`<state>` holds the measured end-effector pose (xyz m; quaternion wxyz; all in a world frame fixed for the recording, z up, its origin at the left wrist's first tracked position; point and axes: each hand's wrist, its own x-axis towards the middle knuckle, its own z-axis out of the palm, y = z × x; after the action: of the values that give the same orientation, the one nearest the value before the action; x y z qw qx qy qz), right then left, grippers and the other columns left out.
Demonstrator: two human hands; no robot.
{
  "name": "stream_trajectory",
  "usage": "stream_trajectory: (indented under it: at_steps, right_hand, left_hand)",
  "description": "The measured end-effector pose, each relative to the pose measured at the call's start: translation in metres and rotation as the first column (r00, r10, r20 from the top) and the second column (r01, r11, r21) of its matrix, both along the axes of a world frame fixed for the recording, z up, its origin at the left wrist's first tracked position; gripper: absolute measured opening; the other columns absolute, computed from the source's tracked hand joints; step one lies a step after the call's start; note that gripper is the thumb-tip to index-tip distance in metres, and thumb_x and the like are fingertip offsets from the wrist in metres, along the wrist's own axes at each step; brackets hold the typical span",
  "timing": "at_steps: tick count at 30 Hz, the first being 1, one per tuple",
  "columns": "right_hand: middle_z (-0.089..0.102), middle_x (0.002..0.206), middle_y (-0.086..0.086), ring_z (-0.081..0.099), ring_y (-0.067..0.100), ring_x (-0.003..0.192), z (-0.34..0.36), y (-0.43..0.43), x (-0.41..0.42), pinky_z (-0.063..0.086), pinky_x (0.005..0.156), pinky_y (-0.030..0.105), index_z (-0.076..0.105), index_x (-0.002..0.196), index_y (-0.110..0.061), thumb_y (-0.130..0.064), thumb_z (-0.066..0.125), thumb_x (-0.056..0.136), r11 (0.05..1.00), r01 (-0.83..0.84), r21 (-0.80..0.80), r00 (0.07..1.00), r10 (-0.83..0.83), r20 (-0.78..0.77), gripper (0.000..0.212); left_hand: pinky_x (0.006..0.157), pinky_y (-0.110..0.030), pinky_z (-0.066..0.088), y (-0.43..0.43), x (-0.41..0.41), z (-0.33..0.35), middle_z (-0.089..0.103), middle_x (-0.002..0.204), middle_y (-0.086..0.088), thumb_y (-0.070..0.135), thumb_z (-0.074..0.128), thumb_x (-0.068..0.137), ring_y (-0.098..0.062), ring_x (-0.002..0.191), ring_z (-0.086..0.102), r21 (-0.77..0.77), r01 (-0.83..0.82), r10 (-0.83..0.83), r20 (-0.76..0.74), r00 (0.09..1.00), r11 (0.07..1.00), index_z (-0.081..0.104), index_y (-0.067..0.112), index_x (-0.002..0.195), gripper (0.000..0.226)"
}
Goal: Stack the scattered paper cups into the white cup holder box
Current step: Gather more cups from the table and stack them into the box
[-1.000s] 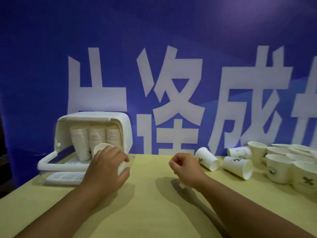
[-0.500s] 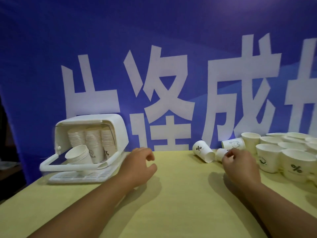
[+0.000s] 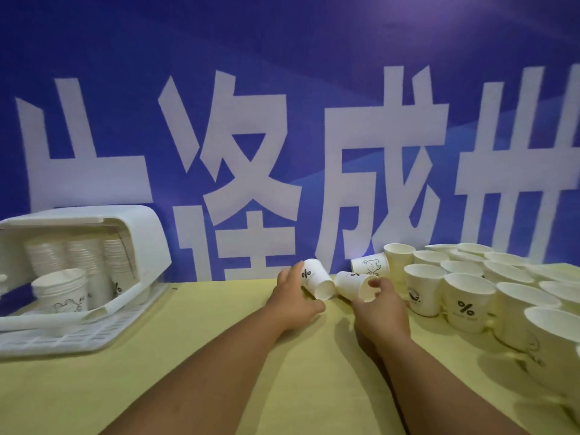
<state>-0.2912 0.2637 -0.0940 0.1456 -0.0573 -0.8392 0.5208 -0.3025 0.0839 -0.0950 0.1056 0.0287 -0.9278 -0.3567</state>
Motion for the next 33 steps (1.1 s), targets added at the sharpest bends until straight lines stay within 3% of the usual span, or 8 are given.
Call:
stream_trajectory:
  at_steps: [3, 6, 8, 14, 19, 24, 29, 33]
  right_hand:
    - [0.062, 0.128, 0.0, 0.059, 0.023, 0.107, -0.003, -0.002, -0.008, 0.045, 0.086, 0.034, 0.048, 0.128, -0.028, -0.02, 0.067, 0.088, 0.997, -0.057, -0.043, 0.998, 0.056, -0.019, 0.044]
    - [0.06, 0.123, -0.006, 0.064, 0.022, 0.1, -0.006, -0.01, -0.01, 0.054, 0.087, 0.041, 0.04, 0.116, -0.04, -0.016, 0.066, 0.091, 0.984, -0.159, -0.076, 0.985, 0.154, -0.074, 0.043]
    - [0.058, 0.121, -0.007, 0.065, 0.021, 0.094, -0.008, -0.013, -0.012, 0.056, 0.085, 0.041, 0.041, 0.111, -0.042, -0.016, 0.064, 0.092, 0.975, -0.221, -0.033, 0.971, 0.217, -0.099, 0.04]
    - [0.053, 0.147, -0.004, 0.056, 0.019, 0.128, -0.008, -0.015, -0.008, 0.045, 0.109, 0.035, 0.049, 0.148, -0.028, -0.014, 0.059, 0.097, 0.947, -0.273, 0.169, 0.956, 0.287, -0.061, 0.054]
    - [0.063, 0.135, -0.003, 0.069, 0.019, 0.103, 0.001, -0.031, 0.01, 0.058, 0.094, 0.043, 0.053, 0.144, -0.031, -0.022, 0.067, 0.094, 0.97, -0.213, 0.113, 0.964, 0.228, -0.14, 0.052]
    - [0.066, 0.108, -0.005, 0.063, 0.007, 0.085, 0.02, -0.068, 0.04, 0.053, 0.077, 0.03, 0.06, 0.128, -0.032, -0.017, 0.067, 0.095, 0.968, -0.231, 0.1, 0.936, 0.249, -0.25, 0.037]
    - [0.064, 0.113, -0.005, 0.061, 0.007, 0.094, 0.04, -0.131, 0.06, 0.047, 0.07, 0.02, 0.058, 0.105, -0.031, -0.015, 0.066, 0.095, 0.947, -0.319, 0.04, 0.887, 0.314, -0.339, 0.02]
    - [0.06, 0.111, -0.004, 0.061, 0.014, 0.1, 0.05, -0.191, 0.076, 0.049, 0.067, 0.021, 0.049, 0.092, -0.031, -0.014, 0.066, 0.094, 0.923, -0.383, -0.047, 0.853, 0.334, -0.401, 0.024]
  left_hand:
    - [0.12, -0.044, 0.033, 0.001, -0.021, -0.001, 0.011, 0.171, 0.008, 0.034, 0.081, 0.078, -0.022, 0.153, 0.027, 0.067, -0.013, 0.014, -0.012, 1.0, 0.998, 0.007, 0.04, 0.163, 0.113]
    - [0.111, -0.039, 0.042, 0.001, -0.032, -0.002, 0.025, 0.165, 0.006, 0.032, 0.084, 0.076, -0.024, 0.143, 0.042, 0.22, -0.009, 0.019, -0.044, 0.999, 0.975, 0.015, 0.038, 0.162, 0.11]
    - [0.107, -0.037, 0.046, 0.002, -0.035, -0.006, 0.033, 0.16, 0.004, 0.033, 0.086, 0.074, -0.023, 0.132, 0.051, 0.213, -0.024, 0.04, -0.073, 0.997, 0.977, 0.02, 0.036, 0.159, 0.108]
    - [0.09, -0.035, 0.051, -0.003, -0.015, -0.001, 0.039, 0.133, 0.003, 0.041, 0.091, 0.067, -0.021, 0.108, 0.056, 0.076, -0.144, 0.151, -0.096, 0.984, 0.987, 0.037, 0.024, 0.139, 0.092]
    - [0.085, -0.038, 0.054, -0.04, 0.031, 0.009, 0.042, 0.123, 0.006, 0.049, 0.092, 0.06, -0.017, 0.101, 0.058, 0.01, -0.139, 0.139, -0.118, 0.983, 0.99, 0.035, 0.029, 0.126, 0.09]
    - [0.071, -0.028, 0.047, -0.091, 0.086, 0.029, 0.047, 0.12, 0.007, 0.07, 0.078, 0.072, -0.008, 0.095, 0.057, 0.119, -0.161, 0.184, -0.221, 0.958, 0.98, 0.041, 0.03, 0.124, 0.075]
    - [0.066, -0.025, 0.039, -0.152, 0.13, 0.05, 0.053, 0.104, 0.005, 0.056, 0.069, 0.089, -0.009, 0.083, 0.055, 0.154, -0.264, 0.306, -0.453, 0.837, 0.952, 0.054, 0.023, 0.099, 0.038]
    - [0.063, -0.027, 0.038, -0.207, 0.157, 0.062, 0.052, 0.094, 0.002, 0.053, 0.067, 0.091, -0.015, 0.075, 0.051, 0.196, -0.34, 0.387, -0.591, 0.708, 0.92, 0.051, 0.023, 0.075, 0.037]
